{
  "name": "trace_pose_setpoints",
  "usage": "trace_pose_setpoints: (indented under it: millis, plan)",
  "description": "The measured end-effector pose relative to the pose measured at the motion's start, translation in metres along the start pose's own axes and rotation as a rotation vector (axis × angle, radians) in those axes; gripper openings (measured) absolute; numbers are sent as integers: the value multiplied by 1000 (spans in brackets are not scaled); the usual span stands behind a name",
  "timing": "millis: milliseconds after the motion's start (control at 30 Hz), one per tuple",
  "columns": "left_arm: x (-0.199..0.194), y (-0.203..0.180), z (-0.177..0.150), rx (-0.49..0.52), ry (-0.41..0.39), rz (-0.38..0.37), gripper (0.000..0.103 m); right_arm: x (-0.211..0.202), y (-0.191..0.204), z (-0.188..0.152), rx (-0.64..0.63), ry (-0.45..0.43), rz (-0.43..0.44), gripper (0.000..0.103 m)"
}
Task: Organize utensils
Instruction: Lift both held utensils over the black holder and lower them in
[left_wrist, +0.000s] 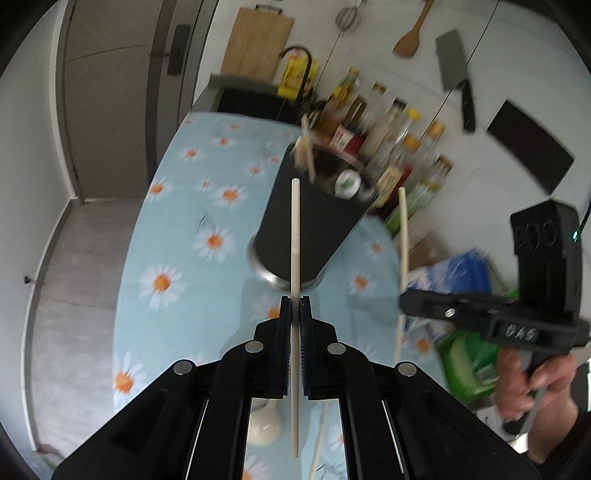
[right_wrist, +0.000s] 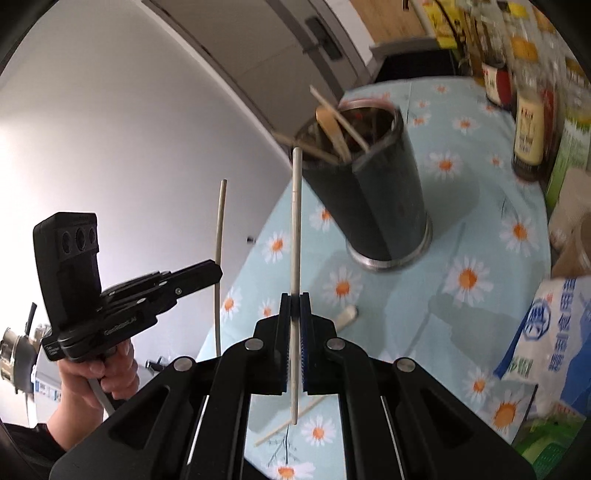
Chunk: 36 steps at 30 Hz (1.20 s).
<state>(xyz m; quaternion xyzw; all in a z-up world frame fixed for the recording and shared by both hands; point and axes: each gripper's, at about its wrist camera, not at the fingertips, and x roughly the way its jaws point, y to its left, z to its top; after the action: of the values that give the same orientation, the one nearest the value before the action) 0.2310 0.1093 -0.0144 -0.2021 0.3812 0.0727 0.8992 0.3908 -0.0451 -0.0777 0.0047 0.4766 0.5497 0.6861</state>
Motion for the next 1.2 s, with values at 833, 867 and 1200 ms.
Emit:
trace_pose_setpoints:
  millis: [833, 867, 1200]
  plan:
    - [-6, -24, 88, -14, -417, -141, 3, -57, 10, 78, -60, -491, 15, 6]
    - [-7, -25, 91, -16, -439, -147, 3, -58, 8, 82, -54, -502, 10, 6]
    - [-6, -29, 117, -16, -589, -135, 4, -59, 0, 110, -45, -579, -20, 6]
